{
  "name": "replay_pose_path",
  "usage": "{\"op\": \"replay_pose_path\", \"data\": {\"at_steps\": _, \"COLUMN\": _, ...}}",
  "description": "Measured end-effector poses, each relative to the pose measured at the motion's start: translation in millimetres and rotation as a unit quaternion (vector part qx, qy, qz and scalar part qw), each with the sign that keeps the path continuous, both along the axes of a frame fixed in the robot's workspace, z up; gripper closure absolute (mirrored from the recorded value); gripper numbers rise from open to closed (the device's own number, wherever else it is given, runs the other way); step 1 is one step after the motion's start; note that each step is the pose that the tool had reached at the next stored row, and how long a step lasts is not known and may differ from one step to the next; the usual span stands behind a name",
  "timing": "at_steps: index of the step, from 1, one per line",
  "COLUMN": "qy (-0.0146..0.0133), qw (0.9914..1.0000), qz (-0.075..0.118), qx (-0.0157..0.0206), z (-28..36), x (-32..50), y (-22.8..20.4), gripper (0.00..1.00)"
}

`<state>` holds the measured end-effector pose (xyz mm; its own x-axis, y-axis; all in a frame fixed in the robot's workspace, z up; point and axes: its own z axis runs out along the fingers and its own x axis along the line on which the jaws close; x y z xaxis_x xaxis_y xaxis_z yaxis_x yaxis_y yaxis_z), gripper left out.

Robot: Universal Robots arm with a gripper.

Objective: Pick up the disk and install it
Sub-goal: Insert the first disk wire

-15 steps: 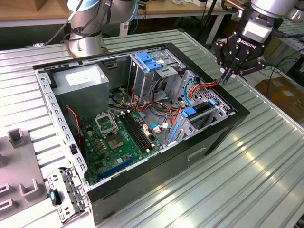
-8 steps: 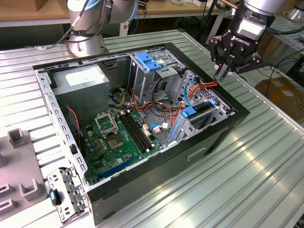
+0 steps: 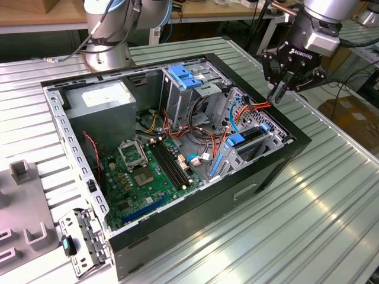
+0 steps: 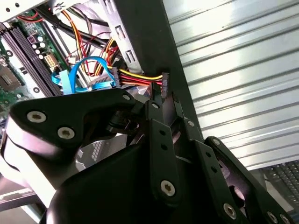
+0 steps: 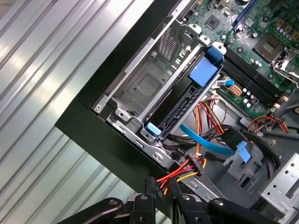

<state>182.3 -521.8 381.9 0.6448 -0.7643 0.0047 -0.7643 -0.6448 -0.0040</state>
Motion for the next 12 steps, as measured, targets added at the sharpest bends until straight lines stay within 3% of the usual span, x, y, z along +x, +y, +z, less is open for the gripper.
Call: {"op": "replay_pose_path", "data": {"at_steps": 12, "qy": 0.0, "qw": 0.99992, "qz": 0.013, "qx": 0.0, "z": -0.7, "x": 1.2, "y": 0.1, "gripper": 0.75}}
